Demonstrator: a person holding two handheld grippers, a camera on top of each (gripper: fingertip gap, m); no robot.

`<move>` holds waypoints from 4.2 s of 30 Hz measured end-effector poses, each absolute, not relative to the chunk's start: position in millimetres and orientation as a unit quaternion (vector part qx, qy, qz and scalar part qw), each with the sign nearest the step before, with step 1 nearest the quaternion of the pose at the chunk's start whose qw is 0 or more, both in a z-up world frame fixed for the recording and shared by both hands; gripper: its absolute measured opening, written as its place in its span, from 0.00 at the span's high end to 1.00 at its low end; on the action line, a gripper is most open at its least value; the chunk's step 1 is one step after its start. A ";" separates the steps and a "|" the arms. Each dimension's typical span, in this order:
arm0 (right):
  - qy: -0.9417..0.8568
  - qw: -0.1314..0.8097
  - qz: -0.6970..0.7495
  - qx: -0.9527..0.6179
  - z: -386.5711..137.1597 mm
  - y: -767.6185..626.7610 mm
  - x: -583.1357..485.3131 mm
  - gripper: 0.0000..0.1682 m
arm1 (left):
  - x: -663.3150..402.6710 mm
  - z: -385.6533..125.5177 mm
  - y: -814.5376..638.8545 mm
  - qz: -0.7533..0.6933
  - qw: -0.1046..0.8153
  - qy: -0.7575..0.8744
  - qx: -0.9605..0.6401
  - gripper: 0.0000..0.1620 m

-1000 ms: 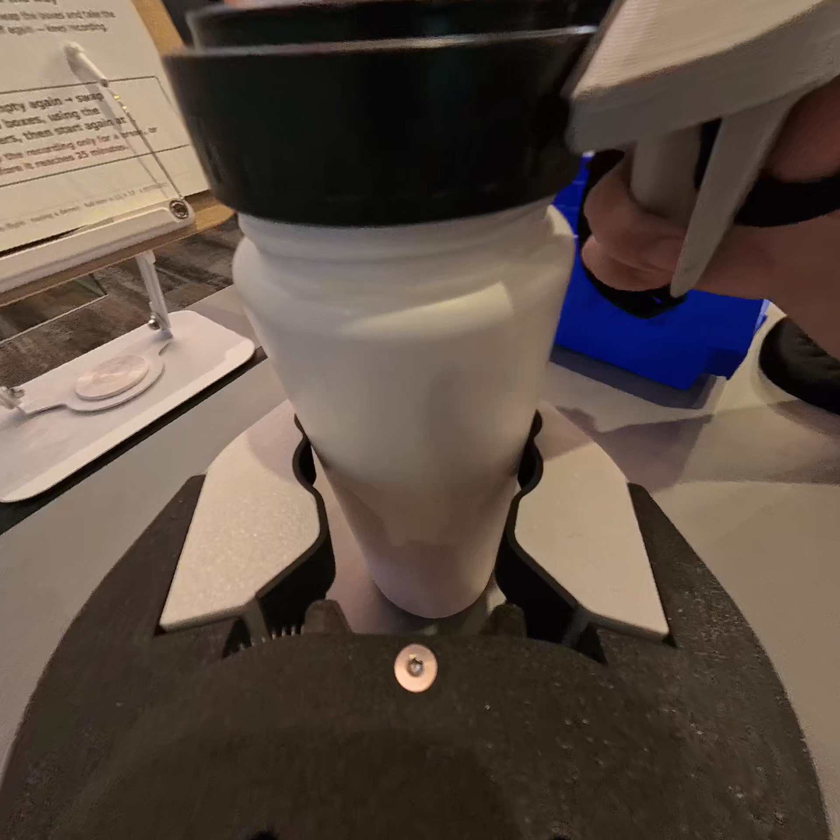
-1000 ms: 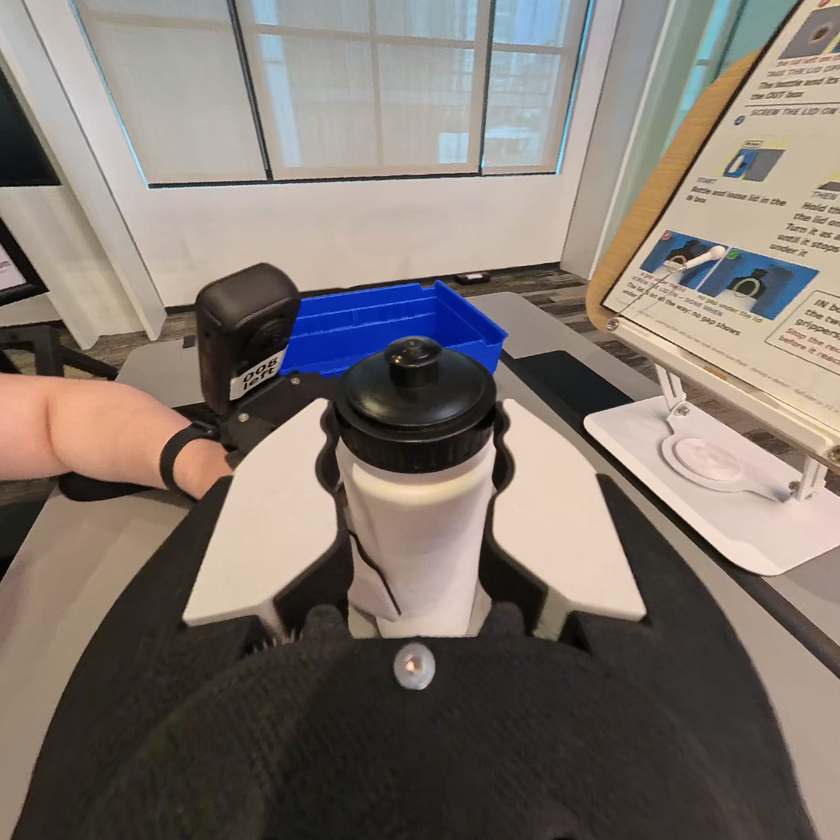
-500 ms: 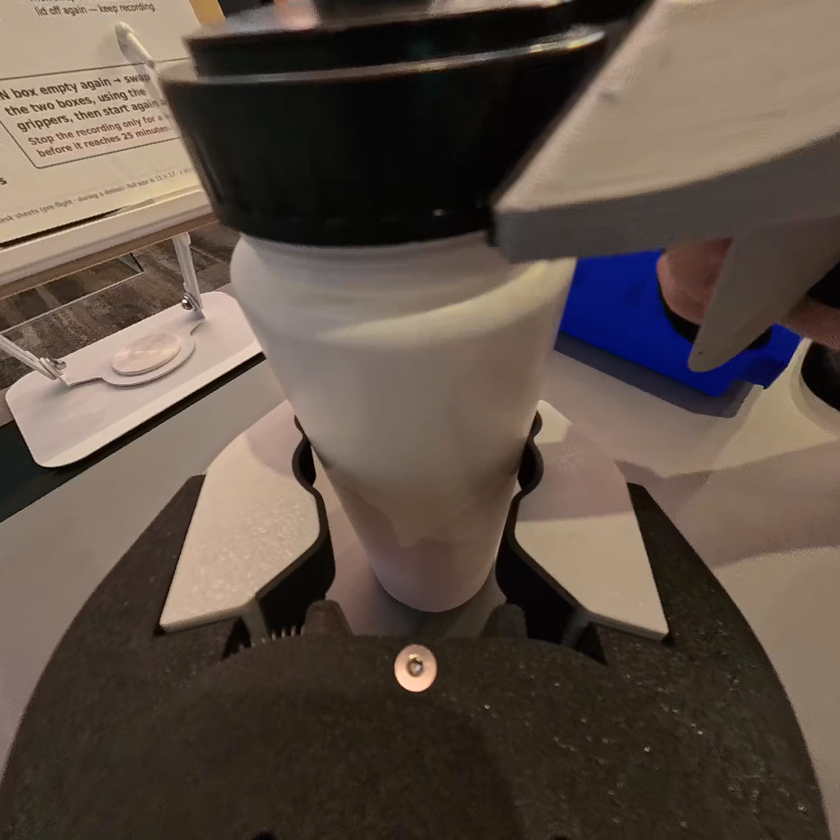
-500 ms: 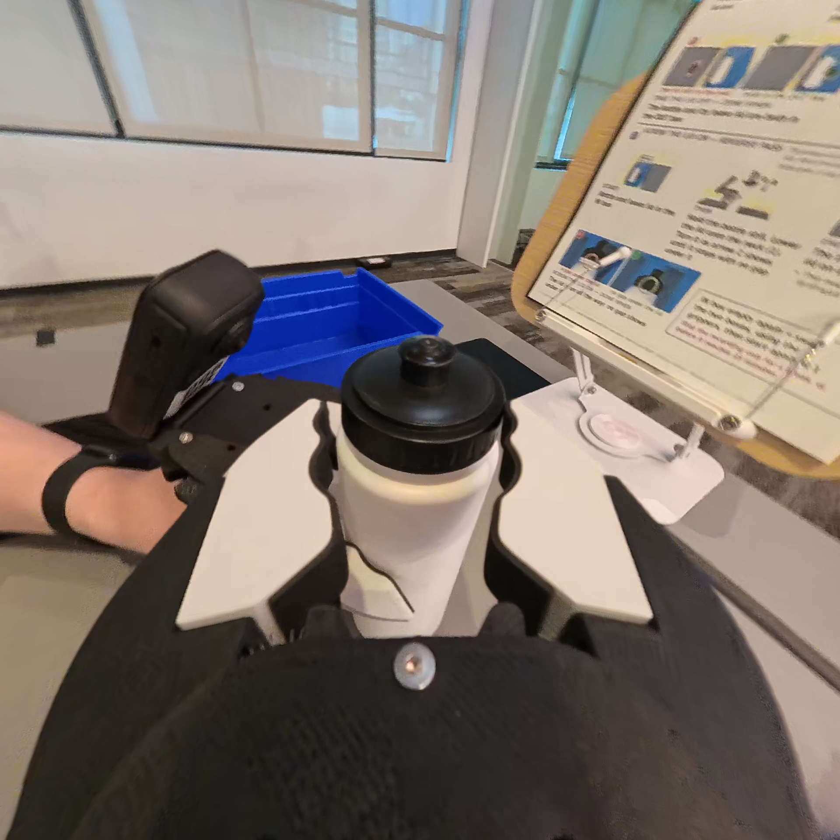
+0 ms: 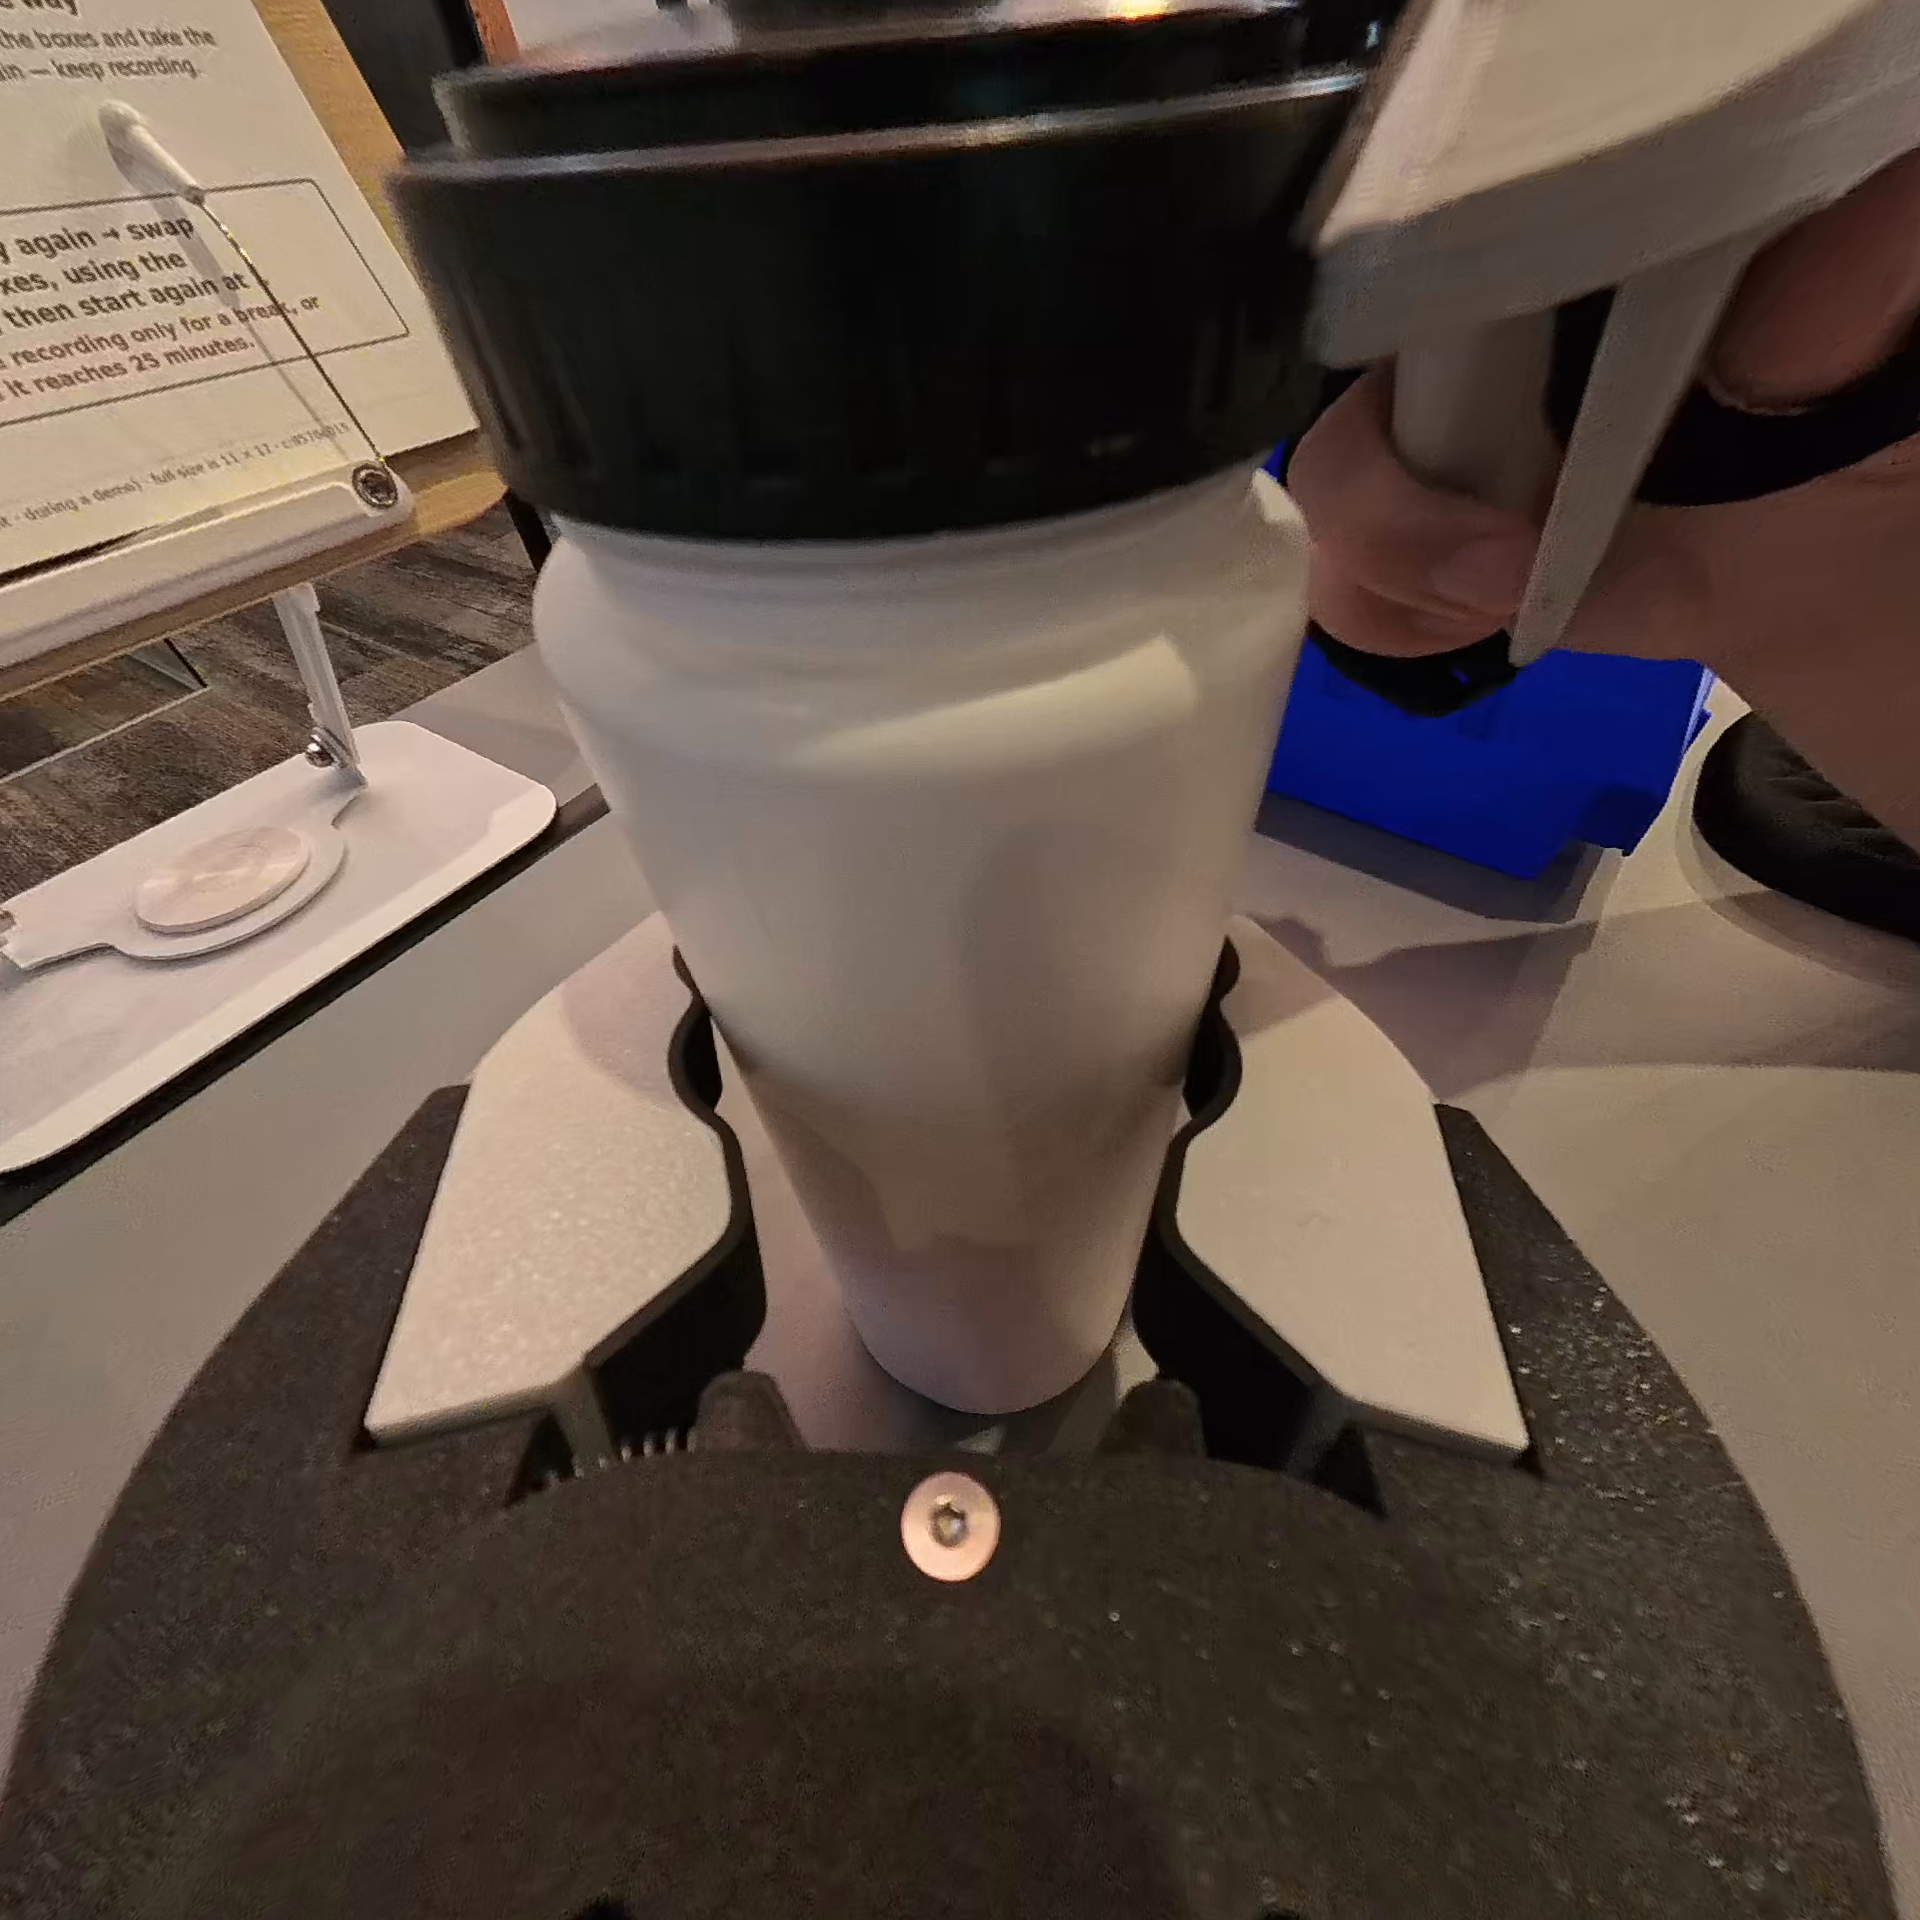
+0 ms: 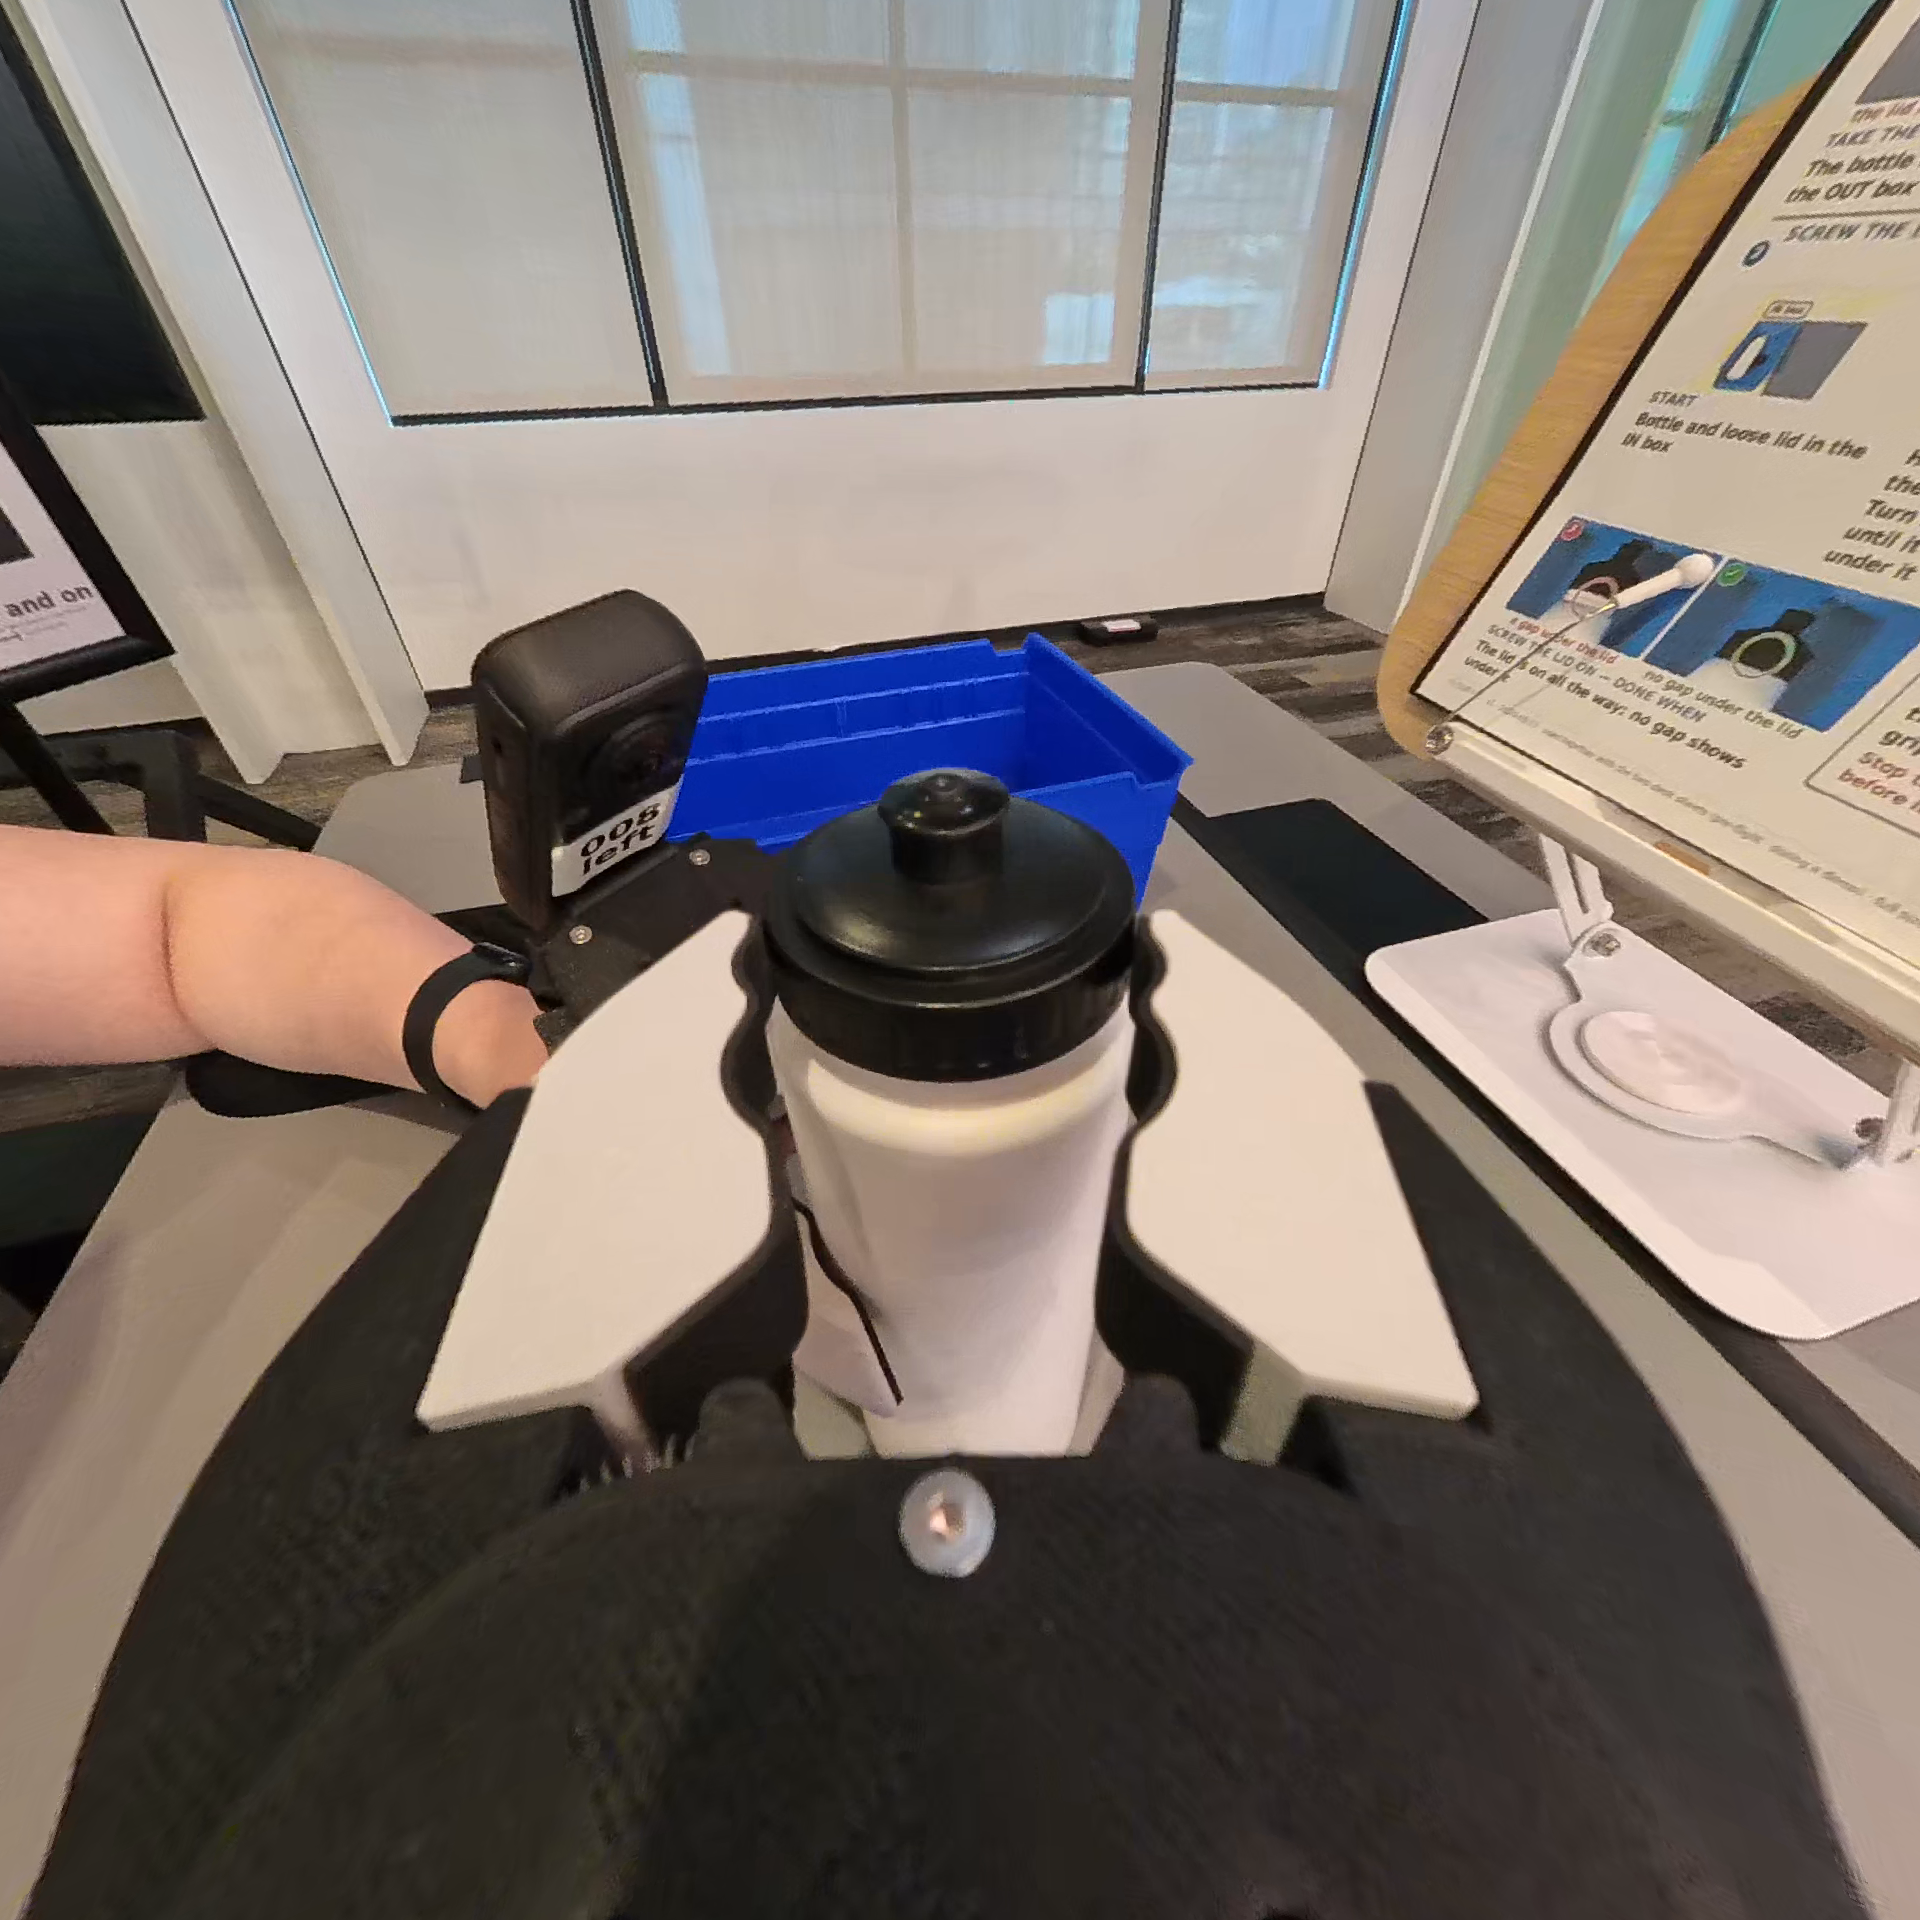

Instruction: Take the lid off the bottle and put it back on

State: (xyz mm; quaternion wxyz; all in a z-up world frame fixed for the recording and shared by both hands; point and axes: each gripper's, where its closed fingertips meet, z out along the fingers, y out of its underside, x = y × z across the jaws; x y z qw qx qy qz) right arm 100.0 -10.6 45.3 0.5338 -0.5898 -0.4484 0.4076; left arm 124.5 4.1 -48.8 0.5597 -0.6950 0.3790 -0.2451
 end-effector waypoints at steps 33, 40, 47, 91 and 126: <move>-0.458 0.535 0.406 -0.581 46.4 -8.4 104.7 0.61 | 125.6 -49.9 7.1 -0.239 0.551 0.380 -0.703 0.45; -0.411 0.571 0.371 -0.606 46.2 -2.2 98.1 0.61 | 115.2 -50.7 16.1 -0.194 0.558 0.345 -0.730 0.45; -0.328 0.630 0.290 -0.642 45.4 2.6 95.8 0.61 | 110.2 -51.3 22.2 -0.169 0.560 0.317 -0.747 0.45; -0.453 0.555 0.369 -0.592 46.5 -10.5 95.4 0.49 | 117.7 -51.7 10.0 -0.238 0.536 0.384 -0.713 0.45; -0.453 0.537 0.384 -0.599 51.3 -8.1 107.7 0.48 | 120.8 -52.4 2.3 -0.242 0.527 0.392 -0.714 0.45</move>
